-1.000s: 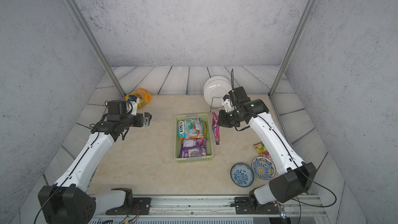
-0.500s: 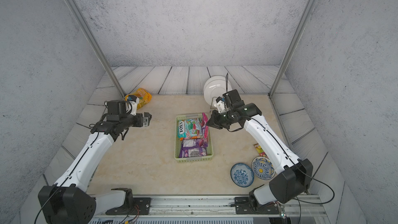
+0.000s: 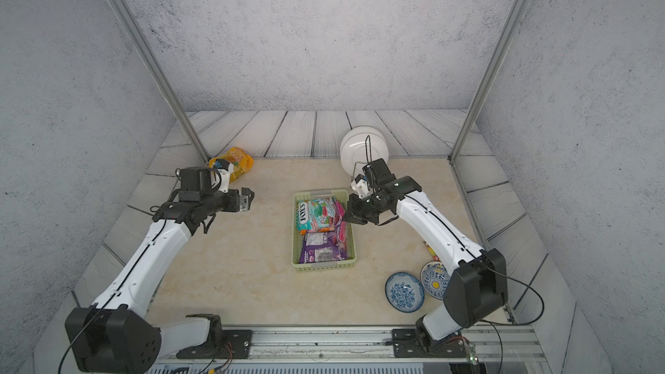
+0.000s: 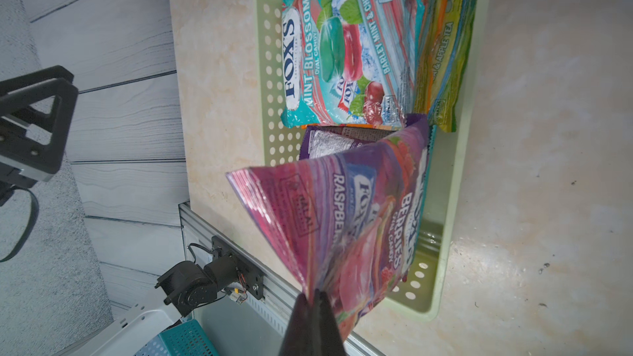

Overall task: Put the candies in the basket
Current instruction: Place the candy in the basket.

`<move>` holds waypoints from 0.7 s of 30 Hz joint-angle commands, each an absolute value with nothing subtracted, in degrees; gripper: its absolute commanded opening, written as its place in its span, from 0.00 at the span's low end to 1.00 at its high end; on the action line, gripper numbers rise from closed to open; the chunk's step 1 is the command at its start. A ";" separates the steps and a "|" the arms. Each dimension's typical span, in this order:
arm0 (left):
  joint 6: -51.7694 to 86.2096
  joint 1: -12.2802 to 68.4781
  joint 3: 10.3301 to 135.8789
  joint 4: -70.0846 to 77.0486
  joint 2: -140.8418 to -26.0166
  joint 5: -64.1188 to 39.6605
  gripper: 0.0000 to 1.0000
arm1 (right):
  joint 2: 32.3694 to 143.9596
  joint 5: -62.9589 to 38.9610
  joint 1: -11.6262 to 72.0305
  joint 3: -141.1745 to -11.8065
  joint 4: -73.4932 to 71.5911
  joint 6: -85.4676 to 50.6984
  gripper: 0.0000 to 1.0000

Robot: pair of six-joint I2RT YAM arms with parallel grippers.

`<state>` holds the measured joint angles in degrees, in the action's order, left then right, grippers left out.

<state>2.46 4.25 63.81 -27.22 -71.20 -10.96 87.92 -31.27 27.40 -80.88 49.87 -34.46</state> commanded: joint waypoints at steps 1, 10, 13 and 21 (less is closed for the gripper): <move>2.21 3.65 64.31 -26.84 -71.43 -11.03 1.00 | 89.16 -30.90 29.23 -80.93 47.59 -34.09 0.00; 1.93 3.56 63.63 -26.09 -71.52 -11.25 1.00 | 95.58 -28.74 36.11 -83.65 44.17 -38.02 0.00; 1.93 3.50 64.53 -27.25 -71.46 -12.22 1.00 | 98.42 -29.22 38.06 -84.97 42.01 -41.16 0.00; 1.76 3.45 65.06 -27.52 -71.73 -12.46 1.00 | 104.73 -29.33 41.58 -91.46 41.10 -43.53 0.07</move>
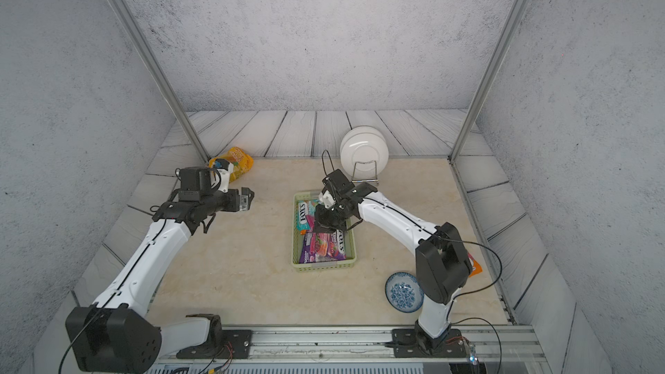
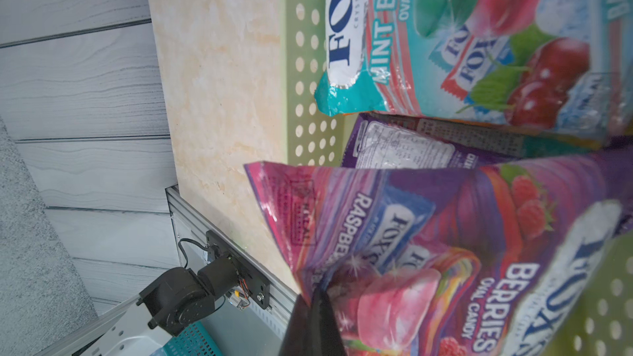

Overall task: Put the candies in the basket
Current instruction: Place the candy in the basket.

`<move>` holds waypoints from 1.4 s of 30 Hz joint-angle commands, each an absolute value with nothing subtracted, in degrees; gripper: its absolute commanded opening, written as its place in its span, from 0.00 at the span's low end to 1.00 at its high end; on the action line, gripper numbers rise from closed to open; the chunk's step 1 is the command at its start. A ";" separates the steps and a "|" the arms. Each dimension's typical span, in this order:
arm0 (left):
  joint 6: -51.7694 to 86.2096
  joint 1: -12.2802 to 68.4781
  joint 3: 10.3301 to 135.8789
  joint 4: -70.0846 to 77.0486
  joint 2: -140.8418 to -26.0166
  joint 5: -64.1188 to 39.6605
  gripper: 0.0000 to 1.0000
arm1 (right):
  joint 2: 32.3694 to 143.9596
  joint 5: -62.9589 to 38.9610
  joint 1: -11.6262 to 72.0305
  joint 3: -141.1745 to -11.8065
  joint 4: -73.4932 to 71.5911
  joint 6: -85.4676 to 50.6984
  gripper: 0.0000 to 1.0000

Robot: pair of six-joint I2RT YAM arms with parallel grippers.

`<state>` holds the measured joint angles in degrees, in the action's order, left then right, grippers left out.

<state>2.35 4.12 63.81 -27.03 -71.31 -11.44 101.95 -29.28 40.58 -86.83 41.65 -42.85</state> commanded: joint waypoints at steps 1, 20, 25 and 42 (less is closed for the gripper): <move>1.53 3.43 65.43 -27.89 -71.85 -12.49 1.00 | 105.44 -29.50 41.90 -92.89 42.23 -42.83 0.17; 1.60 3.43 64.76 -26.68 -72.62 -12.29 1.00 | 116.75 -7.14 42.18 -105.63 57.12 -20.46 0.57; 1.33 3.36 65.50 -28.00 -72.17 -12.11 1.00 | 125.04 -10.83 42.14 -113.30 59.62 -18.63 0.53; 0.99 3.22 64.21 -26.42 -71.88 -11.89 1.00 | 126.68 -22.20 43.61 -111.66 58.59 -14.24 0.31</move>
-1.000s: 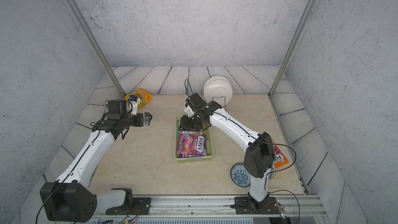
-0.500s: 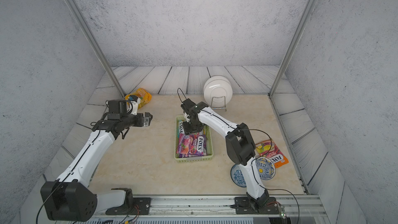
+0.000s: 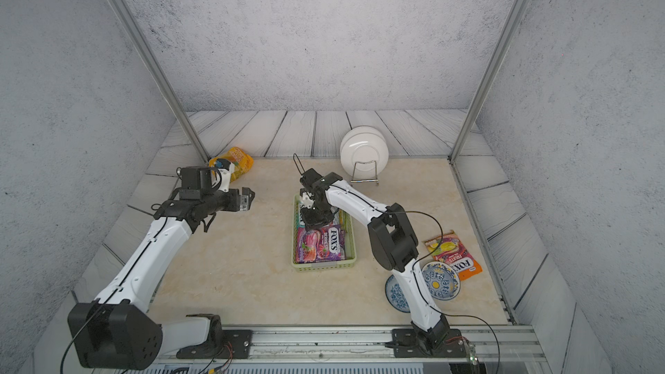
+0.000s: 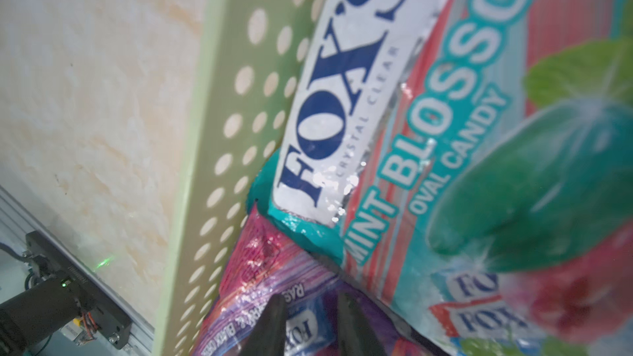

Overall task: Put the candies in the basket
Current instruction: Place the candy in the basket.

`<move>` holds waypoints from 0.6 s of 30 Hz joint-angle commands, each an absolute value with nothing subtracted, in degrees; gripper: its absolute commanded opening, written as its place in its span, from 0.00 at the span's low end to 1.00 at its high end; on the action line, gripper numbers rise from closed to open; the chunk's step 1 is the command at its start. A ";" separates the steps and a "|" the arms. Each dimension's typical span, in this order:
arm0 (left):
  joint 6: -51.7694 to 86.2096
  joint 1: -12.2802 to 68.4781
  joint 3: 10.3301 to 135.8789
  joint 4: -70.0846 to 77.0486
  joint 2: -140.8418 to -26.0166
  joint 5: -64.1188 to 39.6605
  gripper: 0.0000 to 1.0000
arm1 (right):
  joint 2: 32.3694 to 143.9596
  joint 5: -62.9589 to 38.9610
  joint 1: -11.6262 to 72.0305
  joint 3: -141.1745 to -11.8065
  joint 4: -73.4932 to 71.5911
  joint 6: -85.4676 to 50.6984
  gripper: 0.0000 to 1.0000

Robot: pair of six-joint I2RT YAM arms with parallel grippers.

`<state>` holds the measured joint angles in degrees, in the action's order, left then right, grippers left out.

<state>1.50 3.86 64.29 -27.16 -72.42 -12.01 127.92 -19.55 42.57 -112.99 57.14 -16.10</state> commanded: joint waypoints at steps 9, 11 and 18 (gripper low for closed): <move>0.90 2.99 63.71 -26.08 -71.81 -11.52 1.00 | 115.78 -11.61 43.59 -107.31 56.52 -13.89 0.38; 1.33 3.05 64.66 -27.12 -71.78 -12.32 1.00 | 113.65 -10.07 43.59 -104.44 55.71 -14.19 0.43; 1.18 3.04 64.30 -26.66 -72.08 -11.62 1.00 | 111.82 -11.42 43.93 -92.48 47.94 -15.67 0.51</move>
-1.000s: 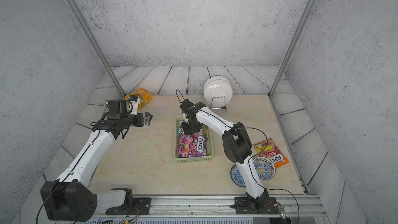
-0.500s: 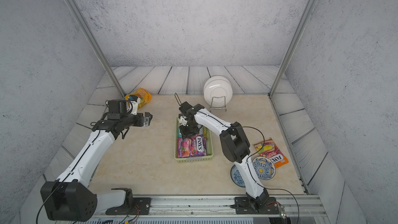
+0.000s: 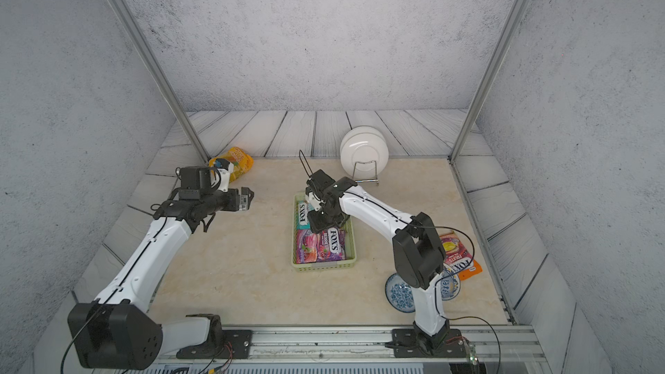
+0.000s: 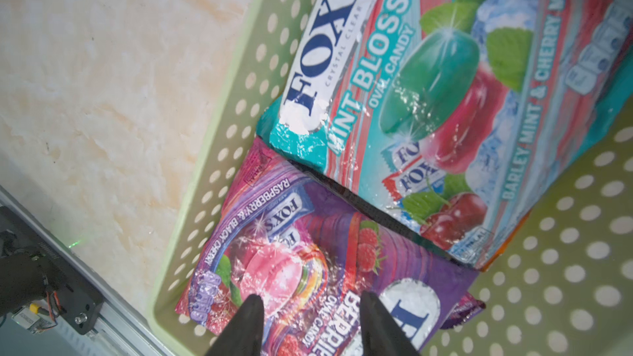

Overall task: Put the candies in the basket
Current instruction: Place the candy in the basket.

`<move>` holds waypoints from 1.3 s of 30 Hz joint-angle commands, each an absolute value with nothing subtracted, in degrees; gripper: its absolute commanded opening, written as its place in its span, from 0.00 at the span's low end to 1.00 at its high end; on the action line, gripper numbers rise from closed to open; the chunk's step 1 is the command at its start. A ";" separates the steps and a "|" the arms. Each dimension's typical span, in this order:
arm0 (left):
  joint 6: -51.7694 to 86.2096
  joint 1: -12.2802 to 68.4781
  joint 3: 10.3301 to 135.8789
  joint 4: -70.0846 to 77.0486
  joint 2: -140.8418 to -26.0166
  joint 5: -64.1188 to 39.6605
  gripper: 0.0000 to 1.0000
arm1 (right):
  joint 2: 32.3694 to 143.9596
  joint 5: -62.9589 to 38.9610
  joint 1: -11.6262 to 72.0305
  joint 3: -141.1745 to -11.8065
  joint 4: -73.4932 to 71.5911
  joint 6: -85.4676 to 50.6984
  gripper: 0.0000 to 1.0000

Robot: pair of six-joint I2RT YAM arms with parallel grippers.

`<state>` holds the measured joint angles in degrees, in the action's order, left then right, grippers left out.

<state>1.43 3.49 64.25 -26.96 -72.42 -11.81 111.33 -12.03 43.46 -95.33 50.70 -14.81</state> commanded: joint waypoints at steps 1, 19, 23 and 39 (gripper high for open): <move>1.18 2.99 64.93 -27.33 -72.08 -11.96 1.00 | 112.43 -11.57 44.27 -91.93 47.99 -15.73 0.51; -0.23 3.27 73.14 -29.10 -79.60 -5.18 0.98 | 102.16 0.07 46.23 -90.00 50.71 -13.38 0.51; -2.59 3.25 75.17 -26.84 -83.58 -1.73 0.98 | 94.39 4.63 46.14 -86.21 49.66 -13.01 0.53; 2.33 3.10 86.56 -25.11 -102.08 10.56 0.96 | 68.61 25.93 44.92 -70.93 50.15 -5.48 0.88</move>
